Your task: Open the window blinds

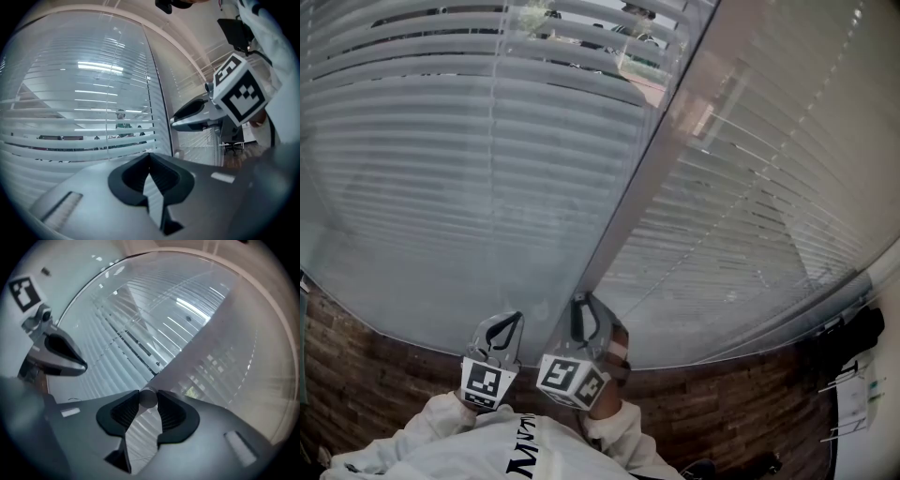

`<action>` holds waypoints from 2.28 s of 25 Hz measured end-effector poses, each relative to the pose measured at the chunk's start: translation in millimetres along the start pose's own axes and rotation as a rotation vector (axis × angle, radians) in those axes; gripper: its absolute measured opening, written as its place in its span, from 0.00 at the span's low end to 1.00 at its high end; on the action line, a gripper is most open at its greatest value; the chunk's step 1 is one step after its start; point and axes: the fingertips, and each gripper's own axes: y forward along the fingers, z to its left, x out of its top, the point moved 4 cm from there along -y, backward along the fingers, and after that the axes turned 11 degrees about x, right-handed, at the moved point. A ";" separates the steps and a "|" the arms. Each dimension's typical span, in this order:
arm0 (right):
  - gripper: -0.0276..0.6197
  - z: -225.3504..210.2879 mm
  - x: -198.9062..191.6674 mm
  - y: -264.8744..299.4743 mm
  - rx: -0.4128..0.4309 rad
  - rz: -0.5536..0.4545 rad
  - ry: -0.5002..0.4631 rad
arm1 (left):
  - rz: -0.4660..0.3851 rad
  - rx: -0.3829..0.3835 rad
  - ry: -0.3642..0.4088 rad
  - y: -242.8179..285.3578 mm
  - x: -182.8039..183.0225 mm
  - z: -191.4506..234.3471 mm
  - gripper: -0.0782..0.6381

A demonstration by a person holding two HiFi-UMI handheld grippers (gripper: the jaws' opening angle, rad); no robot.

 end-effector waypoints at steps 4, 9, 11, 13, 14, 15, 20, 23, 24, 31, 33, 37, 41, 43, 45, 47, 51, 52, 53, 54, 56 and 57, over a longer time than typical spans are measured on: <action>0.24 -4.8 -4.4 -0.3 0.082 -0.080 0.285 | 0.002 -0.004 0.001 -0.9 0.3 -1.6 0.11; 0.24 -10.9 -6.7 -1.2 0.135 -0.170 0.566 | 0.006 -0.005 0.007 -1.7 0.5 -1.7 0.11; 0.24 -12.9 -9.4 -1.7 0.150 -0.210 0.690 | 0.006 -0.005 0.006 -2.5 1.0 -1.7 0.11; 0.24 -14.8 -11.9 -2.6 0.169 -0.251 0.816 | 0.005 -0.005 0.006 -3.6 2.0 -1.9 0.11; 0.24 -15.6 -13.1 -2.6 0.179 -0.270 0.878 | 0.005 -0.006 0.008 -3.6 2.4 -2.1 0.11; 0.24 -16.5 -14.5 -2.3 0.190 -0.288 0.938 | 0.005 -0.005 0.010 -3.3 2.6 -2.3 0.11; 0.24 -14.2 -22.3 -1.2 0.231 -0.380 1.216 | 0.005 -0.002 0.011 -5.4 -1.9 -2.5 0.11; 0.24 -6.9 -24.2 2.1 0.252 -0.418 1.323 | 0.005 0.000 0.007 -8.6 -8.8 1.4 0.11; 0.24 -4.5 -24.8 3.9 0.259 -0.424 1.346 | 0.007 0.001 0.005 -9.1 -11.3 2.8 0.11; 0.25 -8.3 -24.9 5.9 0.300 -0.431 1.354 | 0.009 0.004 0.012 -7.7 -5.9 -1.4 0.11; 0.26 -10.9 -23.8 3.4 0.330 -0.431 1.350 | 0.009 0.005 0.016 -7.7 -0.5 -4.3 0.11; 0.25 -4.8 -18.5 -13.0 0.402 -0.455 1.334 | 0.010 0.012 0.023 -16.2 5.8 -4.2 0.11; 0.05 16.7 -39.1 -30.0 0.409 -0.460 1.295 | 0.019 0.026 0.035 -31.3 -3.5 -5.9 0.11; 0.05 24.2 -52.0 -36.1 0.394 -0.445 1.268 | 0.030 0.027 0.043 -36.3 -6.4 -6.2 0.11; 0.05 27.1 -61.6 -42.4 0.381 -0.440 1.246 | 0.041 0.023 0.055 -38.4 -5.0 -5.6 0.11; 0.05 31.2 -73.3 -51.1 0.363 -0.436 1.218 | 0.053 0.012 0.063 -40.5 -4.3 -8.6 0.11; 0.05 48.7 -101.0 -68.1 0.353 -0.381 1.237 | 0.061 -0.032 0.074 -42.5 -4.8 -23.6 0.11; 0.05 52.4 -103.9 -70.1 0.350 -0.372 1.247 | 0.053 -0.047 0.078 -40.9 -2.9 -26.4 0.11; 0.05 55.5 -104.6 -71.6 0.343 -0.368 1.249 | 0.042 -0.064 0.081 -39.4 -0.4 -29.0 0.11; 0.05 57.7 -104.1 -73.2 0.333 -0.366 1.245 | 0.030 -0.081 0.084 -38.5 2.6 -31.6 0.11; 0.05 61.6 -103.5 -79.8 0.310 -0.365 1.237 | 0.007 -0.114 0.088 -41.4 8.1 -37.6 0.11; 0.05 65.2 -104.2 -86.2 0.296 -0.363 1.237 | -0.001 -0.128 0.087 -47.1 9.6 -40.3 0.11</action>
